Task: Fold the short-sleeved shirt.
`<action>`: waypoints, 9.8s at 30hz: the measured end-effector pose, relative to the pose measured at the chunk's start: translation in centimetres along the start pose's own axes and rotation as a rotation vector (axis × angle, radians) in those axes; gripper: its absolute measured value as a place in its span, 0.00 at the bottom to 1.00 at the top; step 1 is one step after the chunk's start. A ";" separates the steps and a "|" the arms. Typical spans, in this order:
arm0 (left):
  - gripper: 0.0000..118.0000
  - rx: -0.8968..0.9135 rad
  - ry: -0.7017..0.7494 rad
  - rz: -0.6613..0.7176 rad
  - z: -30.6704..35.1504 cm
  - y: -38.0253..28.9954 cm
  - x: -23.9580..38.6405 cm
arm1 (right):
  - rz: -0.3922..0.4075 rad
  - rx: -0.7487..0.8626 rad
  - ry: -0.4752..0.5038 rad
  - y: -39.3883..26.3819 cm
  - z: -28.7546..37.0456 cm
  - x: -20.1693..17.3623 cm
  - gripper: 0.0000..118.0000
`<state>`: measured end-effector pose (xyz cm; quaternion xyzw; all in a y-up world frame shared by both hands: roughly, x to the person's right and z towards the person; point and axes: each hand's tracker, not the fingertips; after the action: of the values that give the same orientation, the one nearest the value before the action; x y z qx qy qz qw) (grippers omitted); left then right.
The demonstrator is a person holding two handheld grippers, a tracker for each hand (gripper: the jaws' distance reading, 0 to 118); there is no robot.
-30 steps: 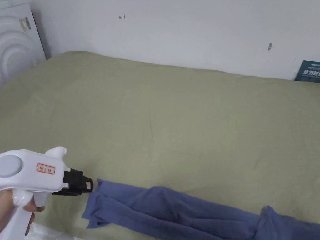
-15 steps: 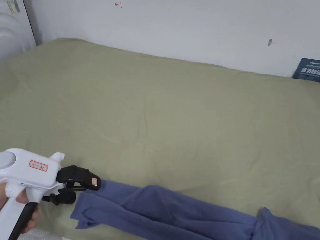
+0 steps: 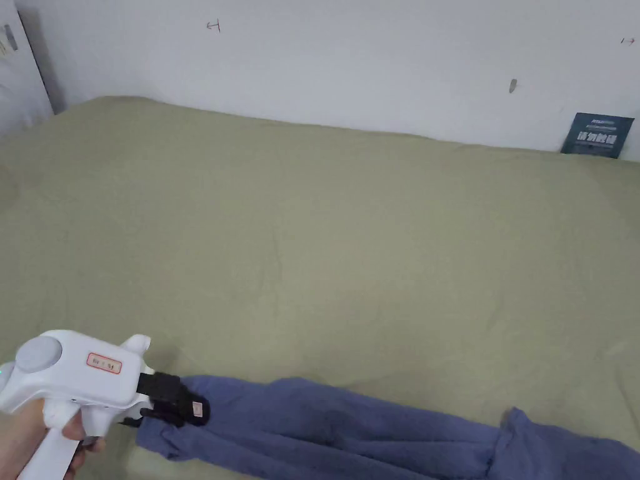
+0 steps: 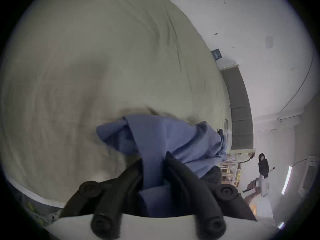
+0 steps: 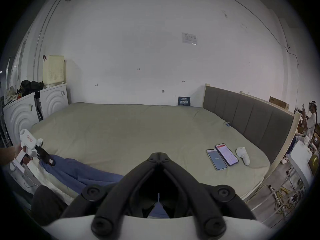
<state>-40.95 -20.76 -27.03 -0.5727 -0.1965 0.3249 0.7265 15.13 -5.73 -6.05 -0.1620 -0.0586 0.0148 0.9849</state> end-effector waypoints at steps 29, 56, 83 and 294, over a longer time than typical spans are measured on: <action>0.06 0.199 0.363 -0.325 6.4 -5.3 15.6 | -0.024 0.024 0.092 -0.1 0.4 -0.3 0.00; 0.00 0.144 0.199 -0.341 -5.2 -6.5 18.0 | -0.040 -0.062 0.059 -2.3 0.8 1.5 0.00; 0.00 0.139 0.080 -0.305 -2.1 -6.3 15.7 | -0.043 -0.099 0.084 -2.0 0.0 -0.2 0.00; 0.02 1.101 0.484 -0.761 4.0 -7.9 36.1 | 0.049 0.267 0.039 13.9 -7.7 -4.3 0.00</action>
<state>-15.96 6.20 -21.53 -0.0701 -0.0233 -0.0357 0.9966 11.68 4.78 -18.26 -0.0313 -0.0328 0.0435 0.9980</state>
